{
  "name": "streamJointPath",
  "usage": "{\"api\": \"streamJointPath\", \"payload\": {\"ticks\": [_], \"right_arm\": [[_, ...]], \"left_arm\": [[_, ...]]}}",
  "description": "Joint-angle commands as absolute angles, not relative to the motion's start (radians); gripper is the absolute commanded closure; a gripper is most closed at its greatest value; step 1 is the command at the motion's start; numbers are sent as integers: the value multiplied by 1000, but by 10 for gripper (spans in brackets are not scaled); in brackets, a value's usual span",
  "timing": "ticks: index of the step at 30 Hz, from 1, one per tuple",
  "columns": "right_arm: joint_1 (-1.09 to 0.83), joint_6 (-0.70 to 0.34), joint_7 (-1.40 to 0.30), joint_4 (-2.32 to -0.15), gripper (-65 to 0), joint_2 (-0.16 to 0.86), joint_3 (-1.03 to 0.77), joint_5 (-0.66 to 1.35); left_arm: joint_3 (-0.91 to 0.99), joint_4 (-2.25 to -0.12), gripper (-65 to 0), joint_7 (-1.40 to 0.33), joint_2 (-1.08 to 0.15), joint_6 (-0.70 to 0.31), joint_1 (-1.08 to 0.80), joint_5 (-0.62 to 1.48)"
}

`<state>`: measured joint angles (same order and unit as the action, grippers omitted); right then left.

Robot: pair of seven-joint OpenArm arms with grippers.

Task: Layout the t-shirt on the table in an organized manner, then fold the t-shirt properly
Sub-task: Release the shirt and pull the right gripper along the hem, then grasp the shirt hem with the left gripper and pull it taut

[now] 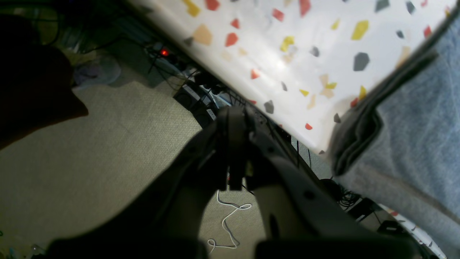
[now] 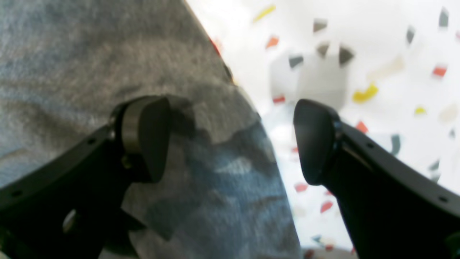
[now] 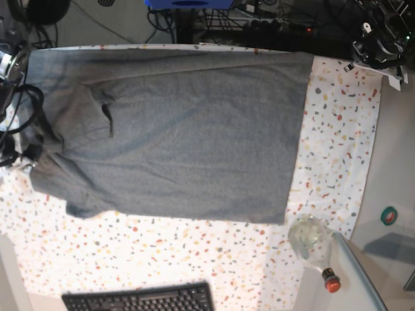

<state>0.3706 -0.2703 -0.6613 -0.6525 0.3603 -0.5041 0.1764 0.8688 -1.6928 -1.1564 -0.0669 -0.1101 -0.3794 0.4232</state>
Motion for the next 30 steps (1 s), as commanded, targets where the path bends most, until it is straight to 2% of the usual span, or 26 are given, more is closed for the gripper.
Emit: {"api": "streamJointPath", "payload": {"ticks": [1,9,10,12,20,25,30], "right_arm": [[400,-275,-644,-662,-503,372,-487,188],[400,-275,-593,-638,-498,355,-456,188],[400,-275,-582,-622,-482,355,-456,188],[401,-275,-562,-601,-405,355,-456,188],[400,-275,-516,-598,0,352,-463,188],[417,-275,-524,-621,0,358,-464,191],[392,-275,-564,-773,0,358,-461,189]], "left_arm": [[874,-1707,0,-1148,-81,-114,-381,426],[874,-1707,0,-1148,-81,-114,-383,426],[874,-1705,0,-1148,-81,-114,-383,426],[875,-1705,0,-1148,-81,-114,-383,426],[871,-1705,0,-1148,-77,-114,-378,426],[855,-1705,0,-1148,-76,-114,-367,429],[723,-1705,0,-1148,-131,-114,-332,424]]}}
